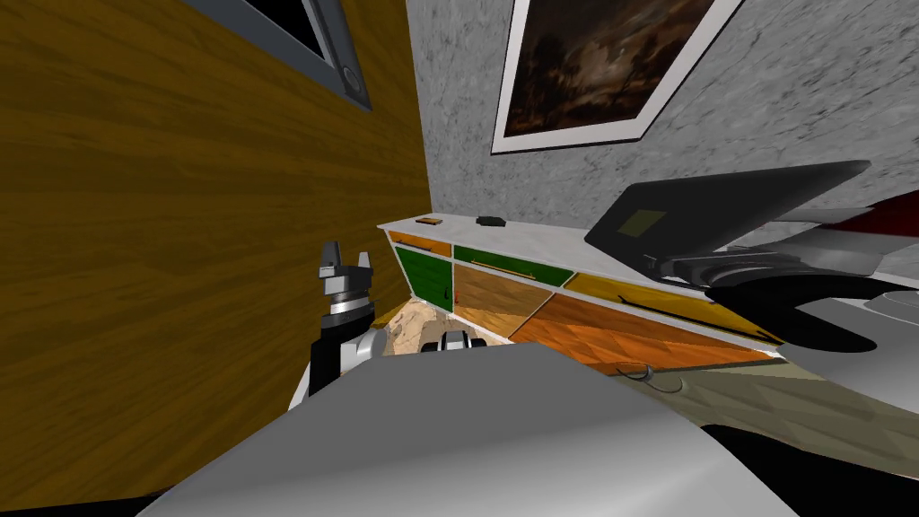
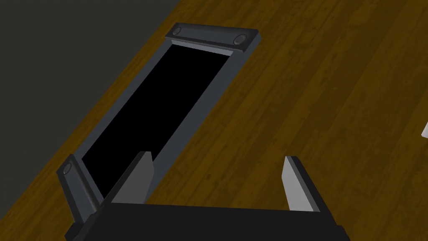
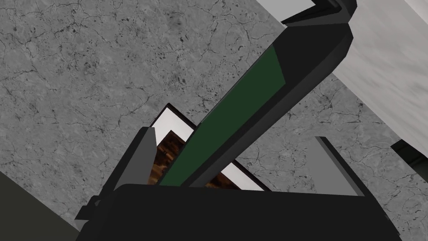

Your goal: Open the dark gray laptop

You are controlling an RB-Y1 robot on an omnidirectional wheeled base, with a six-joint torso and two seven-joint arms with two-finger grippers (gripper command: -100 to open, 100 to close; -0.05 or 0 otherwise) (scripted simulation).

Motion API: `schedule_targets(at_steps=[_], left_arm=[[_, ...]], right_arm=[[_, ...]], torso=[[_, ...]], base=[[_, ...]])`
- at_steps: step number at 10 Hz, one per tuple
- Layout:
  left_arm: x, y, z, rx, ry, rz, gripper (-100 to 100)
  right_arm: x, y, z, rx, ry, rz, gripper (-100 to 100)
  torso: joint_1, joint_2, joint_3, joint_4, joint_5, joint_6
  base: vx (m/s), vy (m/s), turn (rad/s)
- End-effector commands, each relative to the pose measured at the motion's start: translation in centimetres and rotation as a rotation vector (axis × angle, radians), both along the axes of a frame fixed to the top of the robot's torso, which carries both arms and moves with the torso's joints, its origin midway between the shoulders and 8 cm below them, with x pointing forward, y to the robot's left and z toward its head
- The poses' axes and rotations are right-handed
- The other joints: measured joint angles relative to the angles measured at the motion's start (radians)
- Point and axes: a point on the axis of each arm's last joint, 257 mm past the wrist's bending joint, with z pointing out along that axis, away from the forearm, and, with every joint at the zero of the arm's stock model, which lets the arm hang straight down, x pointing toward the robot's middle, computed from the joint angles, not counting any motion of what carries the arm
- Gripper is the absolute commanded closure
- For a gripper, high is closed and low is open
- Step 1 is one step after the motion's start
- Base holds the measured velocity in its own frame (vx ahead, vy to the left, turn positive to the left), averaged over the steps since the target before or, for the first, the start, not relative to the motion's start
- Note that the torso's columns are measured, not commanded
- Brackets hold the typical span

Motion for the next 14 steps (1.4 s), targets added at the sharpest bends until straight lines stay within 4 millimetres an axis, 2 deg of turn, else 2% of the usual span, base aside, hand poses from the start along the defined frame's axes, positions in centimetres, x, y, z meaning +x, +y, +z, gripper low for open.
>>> schedule_targets(at_steps=[1,4,6,7,14], left_arm=[[0.0,0.0,0.0,0.000,0.000,0.000,0],[0.0,0.0,0.0,0.000,0.000,0.000,0],[0.0,0.0,0.0,0.000,0.000,0.000,0],[0.0,0.0,0.0,0.000,0.000,0.000,0],[0.0,0.0,0.0,0.000,0.000,0.000,0]], right_arm=[[0.2,1.5,-0.2,0.001,0.001,0.036,100],[0.9,4.8,-0.4,0.000,0.000,0.127,100],[1.2,6.1,-0.5,-0.001,0.000,0.164,100],[1.0,5.5,-0.2,0.000,0.000,0.148,100],[1.7,4.4,0.2,0.213,-0.105,0.106,100]], torso=[[-0.001,-0.002,-0.001,-0.001,0.000,0.000],[0.002,0.002,0.001,0.000,0.000,-0.002],[0.001,0.005,0.003,0.001,0.000,-0.002],[0.001,0.006,0.003,0.001,0.000,-0.002],[0.001,0.003,0.002,0.001,0.000,0.000]], base=[[0.087,0.001,-0.272],[0.131,0.008,-0.282],[0.106,0.009,-0.197],[0.040,0.007,-0.035],[-0.056,-0.047,0.089]])
